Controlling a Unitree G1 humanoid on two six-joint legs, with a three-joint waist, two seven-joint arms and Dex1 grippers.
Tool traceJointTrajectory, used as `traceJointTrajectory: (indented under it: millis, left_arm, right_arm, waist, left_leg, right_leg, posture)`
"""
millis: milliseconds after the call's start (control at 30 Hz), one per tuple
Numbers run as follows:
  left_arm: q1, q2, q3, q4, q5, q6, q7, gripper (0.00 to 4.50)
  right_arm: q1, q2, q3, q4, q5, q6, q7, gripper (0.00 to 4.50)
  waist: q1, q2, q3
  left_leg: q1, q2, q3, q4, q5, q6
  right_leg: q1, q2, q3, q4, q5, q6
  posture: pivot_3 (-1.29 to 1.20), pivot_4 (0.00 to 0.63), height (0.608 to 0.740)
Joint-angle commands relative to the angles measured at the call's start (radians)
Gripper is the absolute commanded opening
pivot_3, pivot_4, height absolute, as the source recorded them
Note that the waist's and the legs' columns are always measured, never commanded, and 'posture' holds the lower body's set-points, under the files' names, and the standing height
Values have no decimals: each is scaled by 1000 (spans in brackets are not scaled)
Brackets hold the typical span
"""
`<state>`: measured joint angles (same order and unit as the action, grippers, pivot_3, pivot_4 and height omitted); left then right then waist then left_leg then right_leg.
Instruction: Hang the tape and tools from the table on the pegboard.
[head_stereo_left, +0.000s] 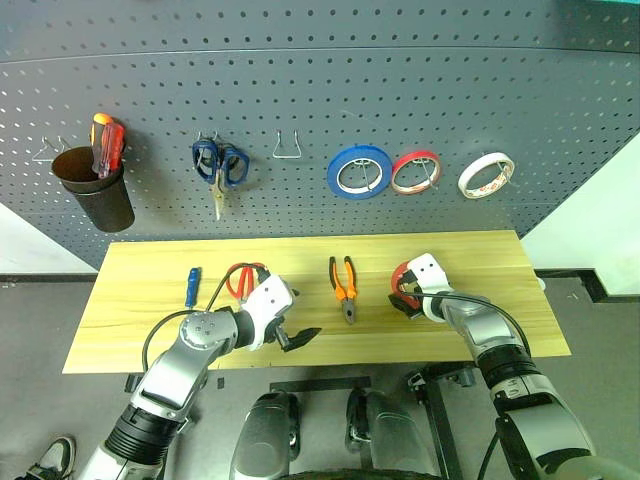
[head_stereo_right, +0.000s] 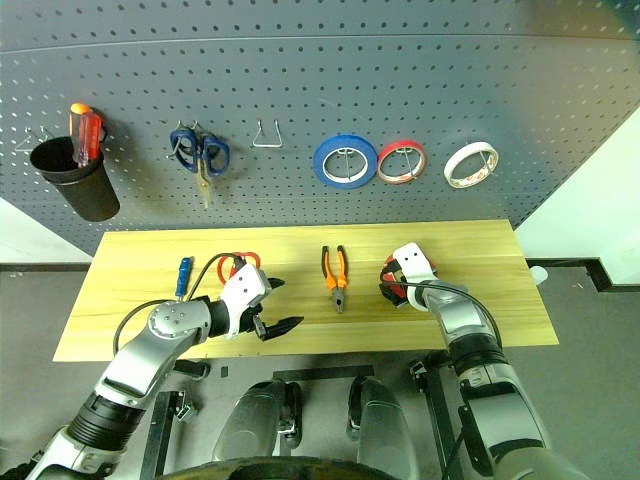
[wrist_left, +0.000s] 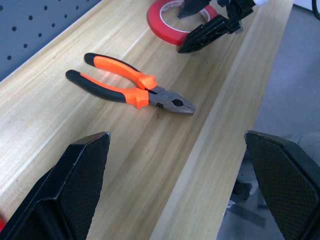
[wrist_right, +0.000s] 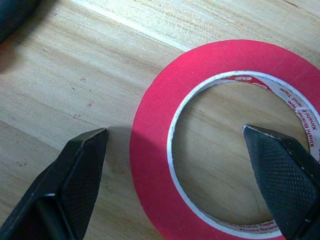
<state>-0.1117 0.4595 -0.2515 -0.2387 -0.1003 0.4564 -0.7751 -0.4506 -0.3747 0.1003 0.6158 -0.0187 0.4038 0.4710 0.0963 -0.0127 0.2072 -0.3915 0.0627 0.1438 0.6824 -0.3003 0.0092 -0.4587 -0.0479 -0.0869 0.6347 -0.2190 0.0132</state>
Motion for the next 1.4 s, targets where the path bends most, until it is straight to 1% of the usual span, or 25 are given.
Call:
traceJointTrajectory:
  millis: [33,100,367,400,633,700,800,833,967,1000,1100,1167,1267,1400]
  left_arm:
    - [3,7,20,-41,-22,6,7,4500]
    - [6,10,24,-43,-24,5,8,4500]
    - [-2,12,22,-38,-31,8,21,4500]
    - [-3,12,22,-38,-32,7,22,4500]
    - [-21,13,28,-12,-28,-7,26,4500]
    - [-35,11,32,1,-27,-16,26,4500]
    - [-45,17,37,8,-34,-27,15,4500]
    - [-42,23,35,3,-40,-34,1,4500]
    - [-44,18,37,3,-51,-43,-13,4500]
    - [-47,15,37,8,-51,-46,-14,4500]
    - [-62,7,38,32,-50,-57,-14,4500]
    - [-72,1,39,47,-52,-69,-14,4500]
    - [-88,-12,40,77,-56,-102,-18,4500]
    - [-98,-39,46,102,-71,-153,-28,4500]
  right_arm:
    - [18,4,16,38,-24,5,-4,4096]
    - [19,7,14,35,-22,3,-5,3553]
    - [17,12,2,33,-12,1,-3,877]
    - [16,12,1,32,-11,1,-3,717]
    - [-4,13,-23,45,-5,-17,-24,713]
    - [7,7,-37,5,5,-14,-23,713]
    - [58,-10,-70,-129,38,18,-5,713]
    - [85,-20,-85,-203,51,36,1,713]
    - [199,-58,-129,-519,101,151,23,713]
    - [217,-65,-137,-572,111,177,24,713]
    - [283,-94,-171,-740,136,257,23,713]
    - [330,-111,-212,-855,160,305,17,713]
    - [381,-110,-268,-958,195,324,8,713]
    - [465,-105,-321,-999,220,307,0,713]
  waist:
    - [0,0,0]
    - [0,0,1]
    - [4,0,5]
    - [4,0,6]
    - [4,0,8]
    - [5,0,9]
    - [9,2,11]
    - [13,2,11]
    - [23,3,11]
    - [23,3,11]
    - [27,3,11]
    - [29,3,11]
    - [28,3,11]
    - [28,2,11]
  left_leg:
    - [0,0,0,0,0,0]
    - [0,0,0,0,0,0]
    - [0,0,0,0,0,0]
    - [0,0,0,0,0,0]
    - [-1,0,0,-1,0,0]
    - [-1,0,0,-1,0,0]
    - [-3,0,0,-2,0,0]
    - [-5,0,0,-2,0,0]
    - [-19,0,0,-2,1,-1]
    - [-20,0,0,-2,5,-8]
    - [-19,0,-1,-2,5,-8]
    - [-19,0,-3,-2,2,-3]
    - [-19,0,-5,-2,2,-3]
    - [-20,0,-6,-2,2,-3]
  right_leg:
    - [0,0,0,0,0,0]
    - [0,0,0,0,0,0]
    - [0,-1,0,-1,-1,-2]
    - [0,-1,0,-1,-1,-2]
    - [0,-1,0,-2,-1,-2]
    - [0,-1,0,-2,-1,-2]
    - [-2,-1,0,-3,0,0]
    - [-4,-1,0,-3,0,1]
    - [-17,-1,-1,-2,0,2]
    - [-17,0,-1,-2,0,2]
    - [-17,0,-2,-3,-1,3]
    - [-15,0,-4,-3,-1,3]
    - [-15,0,-6,-3,-1,3]
    - [-14,0,-7,-3,-1,3]
  posture:
    - [337,246,718]
    - [337,246,718]
    - [340,242,718]
    - [340,242,718]
    - [343,236,718]
    - [343,234,718]
    - [342,232,718]
    - [337,227,718]
    - [327,216,718]
    - [322,213,718]
    - [312,204,718]
    - [306,201,718]
    - [284,188,718]
    - [276,176,718]
